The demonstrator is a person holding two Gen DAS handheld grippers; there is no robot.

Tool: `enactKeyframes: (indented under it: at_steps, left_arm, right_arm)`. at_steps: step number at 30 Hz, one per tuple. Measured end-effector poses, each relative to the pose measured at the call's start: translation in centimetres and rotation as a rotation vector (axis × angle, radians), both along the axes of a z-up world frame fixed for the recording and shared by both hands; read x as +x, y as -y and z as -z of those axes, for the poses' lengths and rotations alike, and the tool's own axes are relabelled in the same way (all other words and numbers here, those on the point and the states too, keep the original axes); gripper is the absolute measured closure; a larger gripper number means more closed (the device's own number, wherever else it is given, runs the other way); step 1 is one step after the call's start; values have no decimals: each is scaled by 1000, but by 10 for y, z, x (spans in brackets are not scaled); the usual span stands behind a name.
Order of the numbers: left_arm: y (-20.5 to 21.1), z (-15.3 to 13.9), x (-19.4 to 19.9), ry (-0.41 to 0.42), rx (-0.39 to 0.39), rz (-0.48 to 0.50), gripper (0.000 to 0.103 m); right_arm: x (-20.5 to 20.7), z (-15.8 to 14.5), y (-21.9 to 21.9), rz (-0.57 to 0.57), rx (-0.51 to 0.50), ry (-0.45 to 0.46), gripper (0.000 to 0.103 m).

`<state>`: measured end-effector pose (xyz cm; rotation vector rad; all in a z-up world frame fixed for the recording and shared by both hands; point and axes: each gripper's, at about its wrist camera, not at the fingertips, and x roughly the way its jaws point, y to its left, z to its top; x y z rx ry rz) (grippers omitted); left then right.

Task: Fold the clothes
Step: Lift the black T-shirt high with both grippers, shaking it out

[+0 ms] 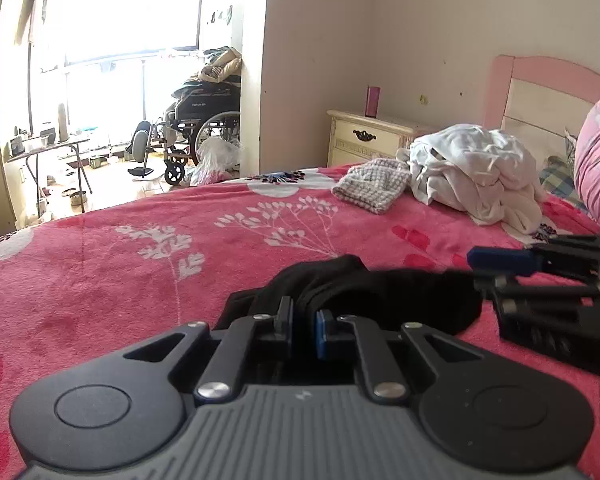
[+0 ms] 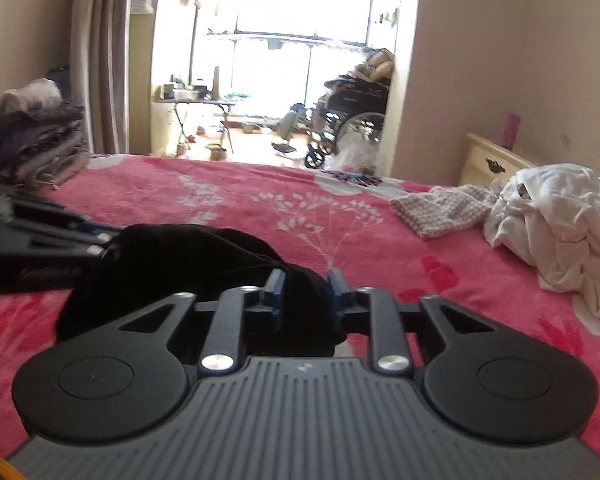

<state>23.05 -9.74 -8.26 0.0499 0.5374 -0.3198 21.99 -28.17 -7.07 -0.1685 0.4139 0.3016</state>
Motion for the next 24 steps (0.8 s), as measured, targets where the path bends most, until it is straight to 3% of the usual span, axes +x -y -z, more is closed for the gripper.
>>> enactKeyframes:
  at_steps: [3, 7, 9, 11, 12, 13, 16, 19, 24]
  left_arm:
    - [1, 0, -3, 1, 5, -1, 91]
    - [-1, -2, -6, 15, -2, -17, 91]
    - [-3, -5, -6, 23, -8, -22, 92]
    - [-5, -8, -7, 32, -14, -22, 92]
    - [-5, -8, -7, 34, -14, -19, 91]
    - [-5, -8, -8, 31, -15, -11, 90]
    - [-1, -8, -12, 30, -12, 19, 88]
    - [4, -12, -21, 45, -19, 43, 87]
    - [10, -27, -41, 69, -17, 81, 80]
  right_arm:
    - [-4, 4, -18, -89, -48, 6, 40]
    - [1, 16, -48, -185, -128, -8, 37]
    - [4, 21, -57, -173, -151, 2, 38]
    - [8, 21, -57, -111, -160, 21, 41]
    - [10, 21, -55, -71, -164, 30, 53]
    - [12, 20, -53, -31, -168, 40, 73]
    - [11, 13, -48, 52, -170, 78, 90]
    - [-4, -6, -46, 44, -154, 139, 98]
    - [-30, -39, -42, 31, -127, 242, 99]
